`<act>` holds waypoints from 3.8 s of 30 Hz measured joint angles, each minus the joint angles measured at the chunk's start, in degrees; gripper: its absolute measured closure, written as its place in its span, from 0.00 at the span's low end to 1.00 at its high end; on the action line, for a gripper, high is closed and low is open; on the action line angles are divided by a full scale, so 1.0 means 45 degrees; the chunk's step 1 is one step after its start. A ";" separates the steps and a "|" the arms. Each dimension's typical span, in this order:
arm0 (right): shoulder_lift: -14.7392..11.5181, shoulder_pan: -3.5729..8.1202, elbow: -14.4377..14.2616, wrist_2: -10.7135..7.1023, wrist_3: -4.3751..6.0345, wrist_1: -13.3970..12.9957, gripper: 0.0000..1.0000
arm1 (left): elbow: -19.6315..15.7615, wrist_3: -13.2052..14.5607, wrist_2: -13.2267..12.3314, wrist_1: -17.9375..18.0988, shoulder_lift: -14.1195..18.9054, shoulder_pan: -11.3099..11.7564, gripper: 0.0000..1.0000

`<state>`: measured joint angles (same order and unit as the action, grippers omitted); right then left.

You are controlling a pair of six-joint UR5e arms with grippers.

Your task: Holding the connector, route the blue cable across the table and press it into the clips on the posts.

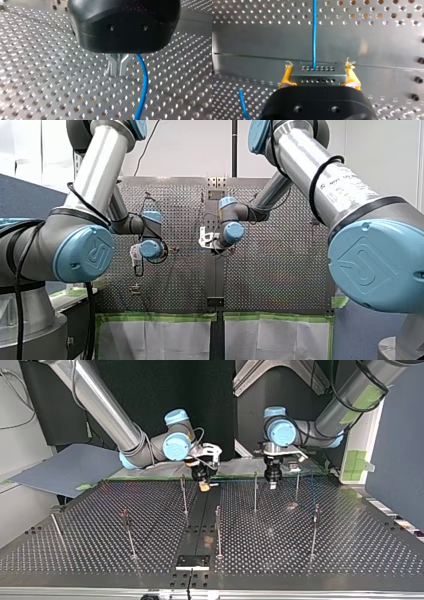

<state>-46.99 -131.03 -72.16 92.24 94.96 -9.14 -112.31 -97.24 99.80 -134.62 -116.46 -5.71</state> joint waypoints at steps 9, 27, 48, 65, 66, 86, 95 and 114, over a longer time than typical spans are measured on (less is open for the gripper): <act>-0.0014 0.0018 0.0333 0.0277 -0.0080 0.0035 1.00 | 0.0067 -0.0144 -0.0273 -0.0056 0.0000 0.0235 0.88; -0.0006 -0.0060 0.0354 0.0265 -0.0106 0.0052 1.00 | 0.0043 0.0683 0.0333 -0.1071 0.0021 0.0121 0.00; -0.0004 -0.0121 0.0354 0.0246 -0.0125 0.0119 1.00 | -0.0879 0.1229 0.0676 -0.2354 0.1325 -0.0578 0.00; -0.0014 -0.0123 0.0354 0.0246 -0.0117 0.0194 1.00 | -0.1757 0.0916 0.0902 -0.1898 0.2062 -0.1676 0.00; -0.0015 -0.0118 0.0354 0.0246 -0.0117 0.0199 1.00 | -0.1737 0.0830 0.0975 -0.1812 0.2063 -0.1771 0.00; -0.0022 0.0106 0.0506 0.0213 -0.0070 0.0306 1.00 | -0.0011 -0.0138 0.1739 -0.1318 0.1299 -0.3780 0.00; -0.0061 0.0144 0.0529 0.0191 -0.0052 0.0308 1.00 | 0.1033 -0.0369 0.1844 -0.1520 0.0261 -0.3583 0.00; -0.0093 0.0189 0.0531 0.0168 -0.0106 0.0312 1.00 | 0.3099 -0.0395 0.1992 -0.2015 -0.1368 -0.3419 0.00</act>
<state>-47.41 -130.18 -69.77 92.99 94.48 -7.74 -98.37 -99.02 108.77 -143.69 -122.62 -21.10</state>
